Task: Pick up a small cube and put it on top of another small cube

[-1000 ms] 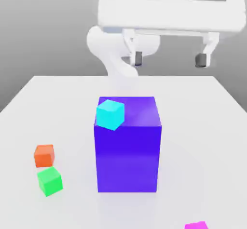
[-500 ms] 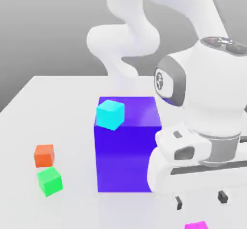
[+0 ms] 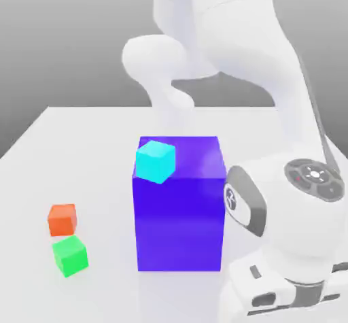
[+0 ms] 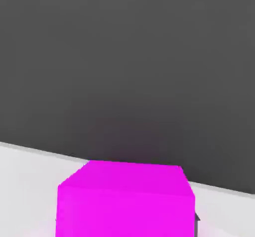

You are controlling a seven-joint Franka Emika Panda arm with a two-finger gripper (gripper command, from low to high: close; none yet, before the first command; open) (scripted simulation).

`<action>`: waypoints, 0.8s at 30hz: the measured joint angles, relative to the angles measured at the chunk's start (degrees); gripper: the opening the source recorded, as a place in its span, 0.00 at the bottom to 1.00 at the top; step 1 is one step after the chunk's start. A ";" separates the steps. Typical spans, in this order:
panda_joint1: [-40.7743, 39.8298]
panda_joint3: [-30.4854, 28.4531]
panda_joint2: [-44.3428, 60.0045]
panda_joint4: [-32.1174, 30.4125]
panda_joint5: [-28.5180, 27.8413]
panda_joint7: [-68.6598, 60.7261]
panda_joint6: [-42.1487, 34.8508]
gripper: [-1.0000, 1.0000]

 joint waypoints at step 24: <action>-39.75 -7.37 -19.18 -28.23 7.94 -39.15 9.57 0.00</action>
